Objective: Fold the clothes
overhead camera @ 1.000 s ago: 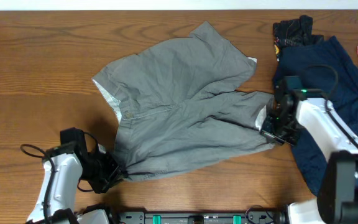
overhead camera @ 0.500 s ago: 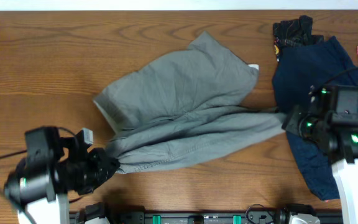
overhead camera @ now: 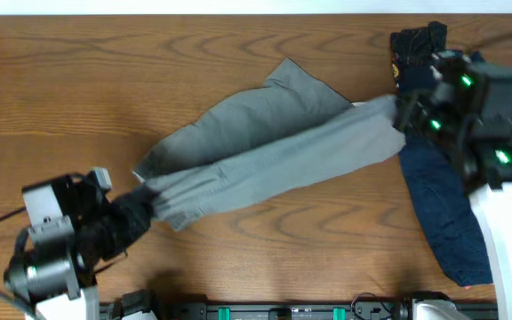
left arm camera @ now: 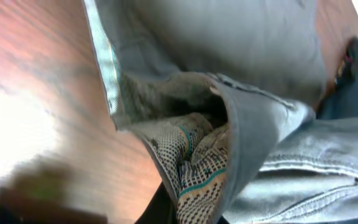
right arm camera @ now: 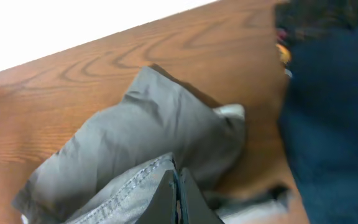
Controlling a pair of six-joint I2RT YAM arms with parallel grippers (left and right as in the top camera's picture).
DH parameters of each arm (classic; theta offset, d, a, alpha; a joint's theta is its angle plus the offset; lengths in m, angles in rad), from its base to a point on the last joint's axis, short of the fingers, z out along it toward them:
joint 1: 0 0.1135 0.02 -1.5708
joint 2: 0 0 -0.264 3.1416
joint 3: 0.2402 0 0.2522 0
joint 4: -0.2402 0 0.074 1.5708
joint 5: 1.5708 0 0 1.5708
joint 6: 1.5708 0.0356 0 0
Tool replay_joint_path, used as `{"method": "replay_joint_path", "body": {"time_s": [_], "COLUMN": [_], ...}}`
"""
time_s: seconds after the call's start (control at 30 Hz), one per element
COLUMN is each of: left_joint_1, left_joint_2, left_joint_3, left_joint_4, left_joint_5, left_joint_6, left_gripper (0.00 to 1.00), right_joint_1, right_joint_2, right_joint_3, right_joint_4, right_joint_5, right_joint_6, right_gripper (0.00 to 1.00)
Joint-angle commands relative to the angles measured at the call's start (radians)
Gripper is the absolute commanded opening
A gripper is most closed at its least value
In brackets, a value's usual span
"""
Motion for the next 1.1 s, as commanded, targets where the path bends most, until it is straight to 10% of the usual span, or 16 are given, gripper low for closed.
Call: {"method": "replay_joint_path", "body": {"time_s": [0.0, 0.63, 0.67, 0.8, 0.9, 1.07], "left_joint_1": [0.005, 0.005, 0.006, 0.029, 0.063, 0.144], "left_joint_2": [0.077, 0.683, 0.713, 0.776, 0.768, 0.71], "left_joint_3": [0.013, 0.0, 0.0, 0.001, 0.005, 0.009], "left_joint_4": [0.04, 0.455, 0.477, 0.527, 0.533, 0.508], "left_joint_5": [-0.105, -0.237, -0.237, -0.196, -0.138, -0.023], "left_joint_6": [-0.093, -0.329, -0.343, -0.377, -0.374, -0.263], "left_gripper": [0.06, 0.06, 0.08, 0.79, 0.84, 0.85], "right_joint_1": [0.043, 0.212, 0.218, 0.222, 0.207, 0.175], "right_joint_2": [0.101, 0.668, 0.684, 0.689, 0.652, 0.563], "right_joint_3": [0.045, 0.05, 0.05, 0.05, 0.05, 0.05], "right_joint_4": [0.077, 0.885, 0.904, 0.855, 0.75, 0.506], "right_joint_5": [0.039, 0.044, 0.044, 0.043, 0.043, 0.043], "right_joint_6": [-0.055, -0.033, -0.026, -0.048, -0.09, -0.141], "right_gripper": [0.01, 0.01, 0.05, 0.73, 0.99, 0.99]}}
